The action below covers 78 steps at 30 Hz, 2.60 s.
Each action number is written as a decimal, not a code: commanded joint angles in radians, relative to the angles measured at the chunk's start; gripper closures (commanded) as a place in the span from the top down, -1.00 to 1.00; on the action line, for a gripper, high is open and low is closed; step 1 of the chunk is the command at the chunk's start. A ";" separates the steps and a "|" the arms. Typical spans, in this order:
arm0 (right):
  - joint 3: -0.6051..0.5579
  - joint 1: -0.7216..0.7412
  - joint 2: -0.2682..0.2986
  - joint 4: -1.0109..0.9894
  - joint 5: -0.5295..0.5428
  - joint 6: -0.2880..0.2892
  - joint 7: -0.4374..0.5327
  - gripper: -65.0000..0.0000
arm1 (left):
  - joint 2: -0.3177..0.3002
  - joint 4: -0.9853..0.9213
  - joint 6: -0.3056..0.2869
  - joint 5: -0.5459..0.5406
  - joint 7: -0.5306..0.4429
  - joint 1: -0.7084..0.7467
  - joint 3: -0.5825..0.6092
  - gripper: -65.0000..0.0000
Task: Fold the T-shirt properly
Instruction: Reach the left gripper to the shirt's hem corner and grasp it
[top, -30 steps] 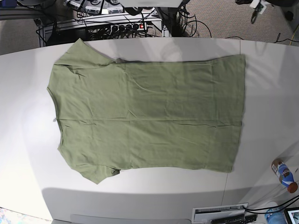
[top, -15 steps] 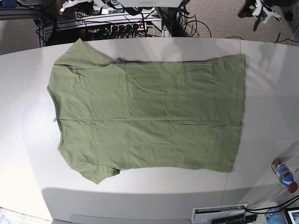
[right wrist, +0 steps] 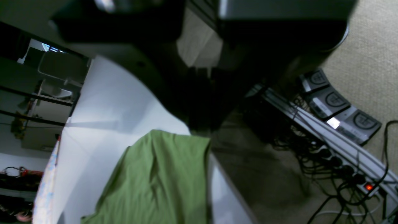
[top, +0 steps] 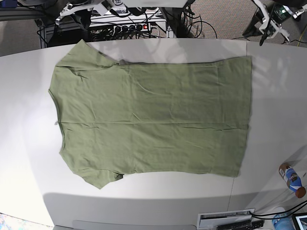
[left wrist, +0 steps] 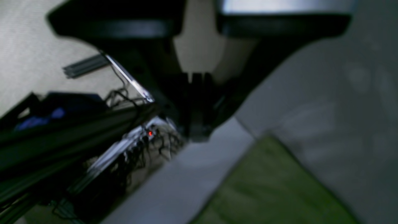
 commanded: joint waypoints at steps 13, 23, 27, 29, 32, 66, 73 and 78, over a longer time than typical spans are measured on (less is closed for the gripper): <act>0.002 -0.016 0.012 0.021 -0.097 -0.072 -0.003 -1.00 | -0.010 0.180 -0.005 0.043 -0.025 -0.004 -0.006 -1.00; 0.002 -0.016 0.044 0.021 -0.145 -0.072 0.007 -1.00 | -0.010 0.188 -0.005 0.195 -0.154 -0.038 -0.006 -0.53; 0.002 -0.013 0.045 0.021 -0.145 -0.072 0.013 -1.00 | -0.010 0.188 -0.005 0.315 -0.164 -0.038 0.042 -0.51; 0.002 -0.013 0.045 0.021 -0.145 -0.072 0.016 -1.00 | -0.010 0.183 -0.005 0.403 -0.164 -0.047 0.102 -0.51; 0.002 -0.011 0.045 0.021 -0.145 -0.072 0.015 -1.00 | -0.010 0.150 0.056 0.507 -0.154 -0.086 0.211 -0.51; 0.002 -0.011 0.045 0.021 -0.175 -0.072 0.013 -1.00 | -0.139 -0.173 0.445 0.845 0.058 -0.475 0.677 -0.26; 0.003 -0.011 0.045 0.021 -0.183 -0.072 0.012 -1.00 | -0.139 -0.173 0.475 0.862 0.103 -0.481 0.687 -0.72; 0.003 -0.011 0.045 0.021 -0.183 -0.072 0.010 -1.00 | -0.141 -0.172 0.486 0.874 0.110 -0.504 0.686 -0.68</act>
